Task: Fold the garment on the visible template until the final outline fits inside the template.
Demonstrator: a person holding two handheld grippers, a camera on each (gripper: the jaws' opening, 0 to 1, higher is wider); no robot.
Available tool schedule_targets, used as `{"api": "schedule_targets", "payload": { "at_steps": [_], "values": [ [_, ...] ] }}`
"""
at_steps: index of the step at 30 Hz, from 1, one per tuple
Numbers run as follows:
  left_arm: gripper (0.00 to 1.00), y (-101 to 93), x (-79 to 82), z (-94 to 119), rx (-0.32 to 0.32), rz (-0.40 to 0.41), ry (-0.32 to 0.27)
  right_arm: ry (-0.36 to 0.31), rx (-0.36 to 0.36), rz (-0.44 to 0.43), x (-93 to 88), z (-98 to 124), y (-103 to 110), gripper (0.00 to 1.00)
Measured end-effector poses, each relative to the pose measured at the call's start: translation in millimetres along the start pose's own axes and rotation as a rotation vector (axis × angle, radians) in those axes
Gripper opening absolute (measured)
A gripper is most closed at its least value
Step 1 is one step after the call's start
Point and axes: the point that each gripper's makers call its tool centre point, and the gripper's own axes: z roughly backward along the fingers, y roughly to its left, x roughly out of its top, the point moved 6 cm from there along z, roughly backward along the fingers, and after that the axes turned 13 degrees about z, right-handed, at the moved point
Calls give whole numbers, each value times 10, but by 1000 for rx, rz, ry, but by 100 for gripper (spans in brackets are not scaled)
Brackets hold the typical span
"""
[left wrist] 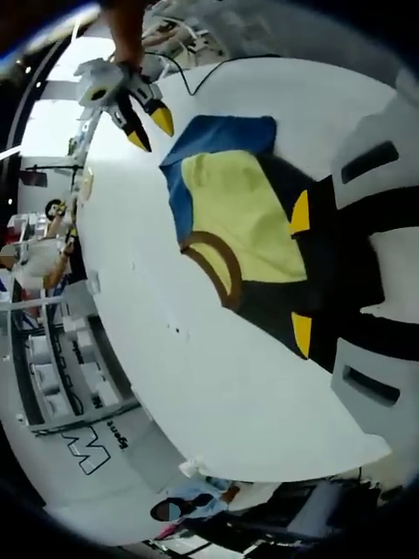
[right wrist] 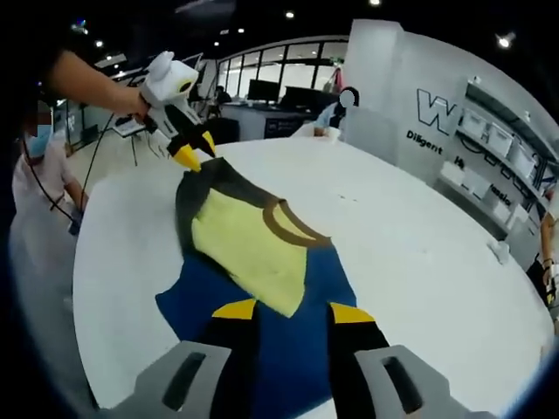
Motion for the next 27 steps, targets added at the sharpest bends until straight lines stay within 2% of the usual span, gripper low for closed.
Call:
{"api": "schedule_targets", "payload": {
  "at_steps": [3,11,12,19,27],
  "values": [
    [39,-139,-12,-29,-43,-51,6,-11,18,-5,36,-26,94,29],
    [39,-392,-40,-85,-118,-115,19,-29,49,-31,89,-74,312,36],
    [39,-447,-43,-94,-146,-124,19,-32,54,-32,97,-86,353,36],
    [37,-689,-62,-175,-207,-210,37,-36,94,-26,158,-181,613,36],
    [30,-839,-90,-323,-256,-265,57,-37,114,-45,188,-269,775,35]
  ]
}}
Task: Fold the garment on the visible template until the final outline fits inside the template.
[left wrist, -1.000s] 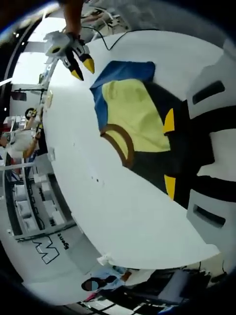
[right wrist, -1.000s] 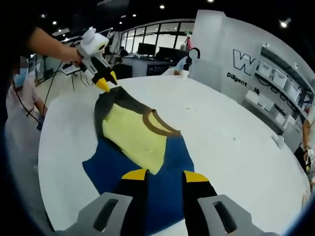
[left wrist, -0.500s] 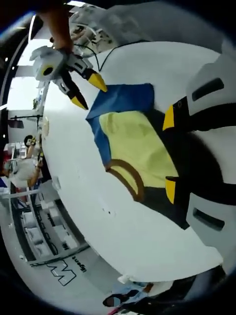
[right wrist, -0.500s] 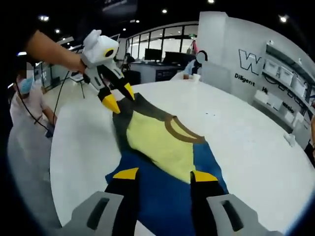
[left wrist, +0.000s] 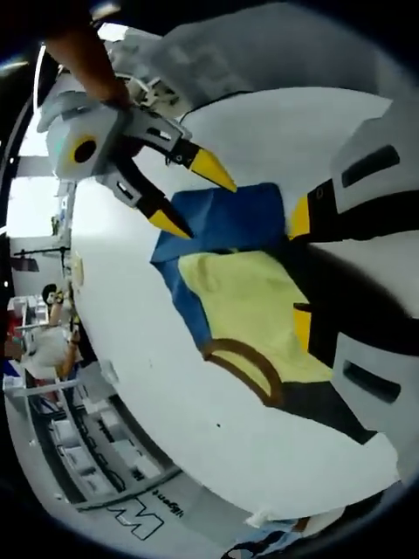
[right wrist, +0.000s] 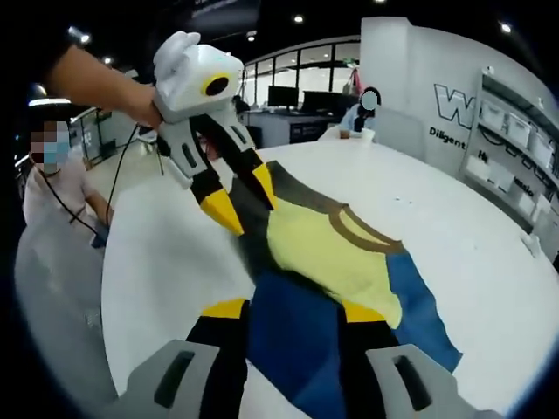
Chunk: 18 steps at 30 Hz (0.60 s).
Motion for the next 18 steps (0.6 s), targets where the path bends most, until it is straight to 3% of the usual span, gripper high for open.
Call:
{"api": "schedule_targets", "payload": {
  "at_steps": [8,18],
  "values": [
    [24,-82,40,-109,-23,-44,5,9,-10,-4,-7,-93,82,36],
    [13,-105,41,-175,-23,-125,35,53,-25,70,5,-329,276,36]
  ]
}}
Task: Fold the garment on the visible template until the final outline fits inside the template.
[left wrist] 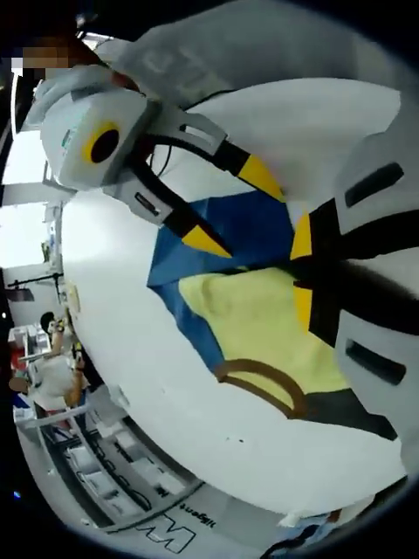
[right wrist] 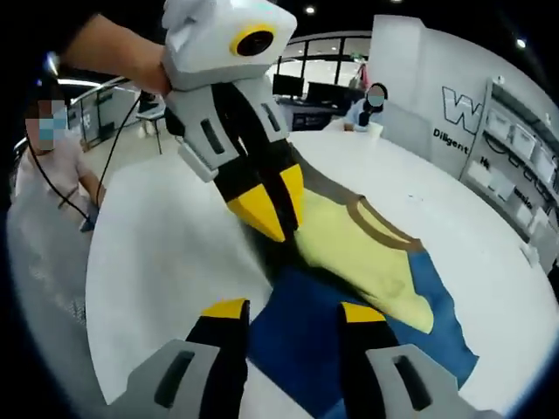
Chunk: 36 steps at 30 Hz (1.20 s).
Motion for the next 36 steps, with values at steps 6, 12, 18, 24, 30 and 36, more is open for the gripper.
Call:
{"api": "schedule_targets", "payload": {
  "at_steps": [6,12,18,24,30,36],
  "values": [
    [12,7,-8,-23,-1,-10,13,21,-7,50,24,-97,33,35],
    [14,20,0,-56,-2,-36,20,49,-18,61,-23,-148,-1,31],
    [8,52,-42,-81,0,-3,41,81,-19,84,-94,-186,-22,15],
    [7,59,-70,-88,-2,35,60,102,-19,115,-137,-203,-40,0],
    [6,83,-44,-57,-4,97,58,104,-15,102,-130,-209,-70,0],
    [7,109,-39,-31,2,18,36,57,-26,79,-31,-216,-64,12]
  ]
}}
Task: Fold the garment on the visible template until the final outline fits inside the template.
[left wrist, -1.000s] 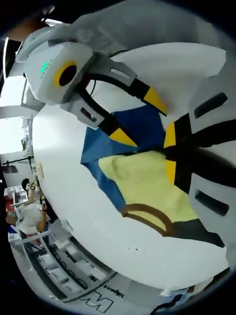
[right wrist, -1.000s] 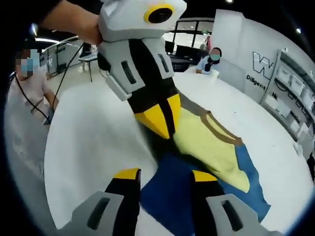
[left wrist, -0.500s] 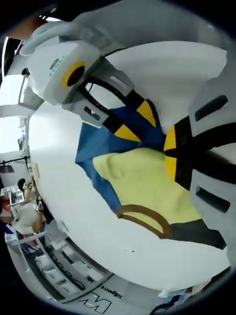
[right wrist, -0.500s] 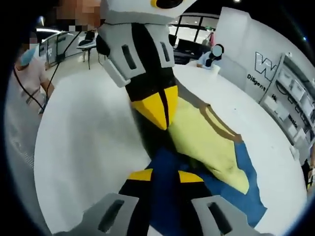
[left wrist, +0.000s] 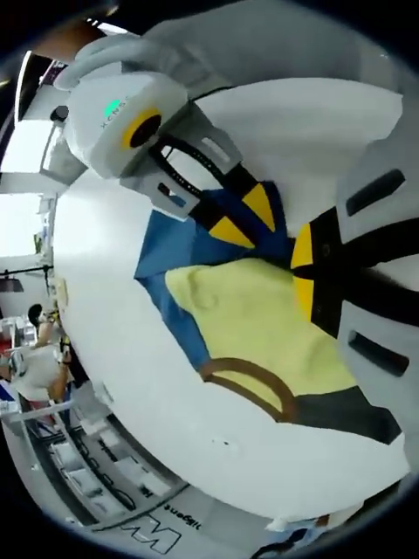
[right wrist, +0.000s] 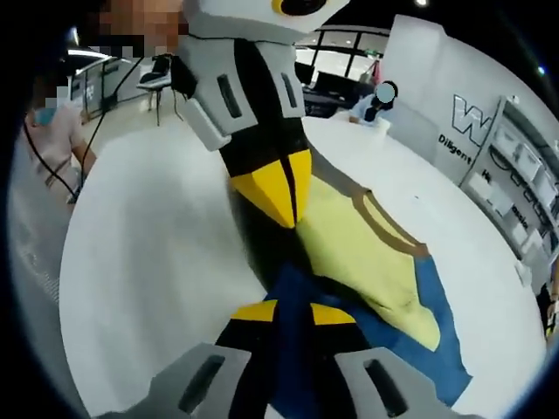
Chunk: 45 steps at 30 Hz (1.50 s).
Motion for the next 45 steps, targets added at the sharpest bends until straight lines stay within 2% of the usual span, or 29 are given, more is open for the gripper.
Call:
{"api": "schedule_targets", "payload": {
  "at_steps": [4,8,12,14,22,34,40,45],
  "values": [
    [11,11,22,-4,12,-31,-13,-16,-17,-20,45,-26,2,27],
    [20,12,25,-20,4,-25,-16,0,-15,-18,28,-79,19,29],
    [19,14,-28,-51,-1,-18,9,25,-24,3,2,-93,6,22],
    [11,9,-37,-43,-2,-14,15,30,-24,6,-10,-94,2,19],
    [10,30,-14,27,7,8,5,50,-30,43,-25,-28,-59,0],
    [10,32,-2,147,17,-28,-18,16,-68,14,-9,248,-228,0],
    [10,20,-15,221,21,-52,-24,7,-107,4,-62,443,-398,0],
    [9,30,-18,293,21,-47,-34,10,-157,-4,-155,636,-635,0]
  ]
}}
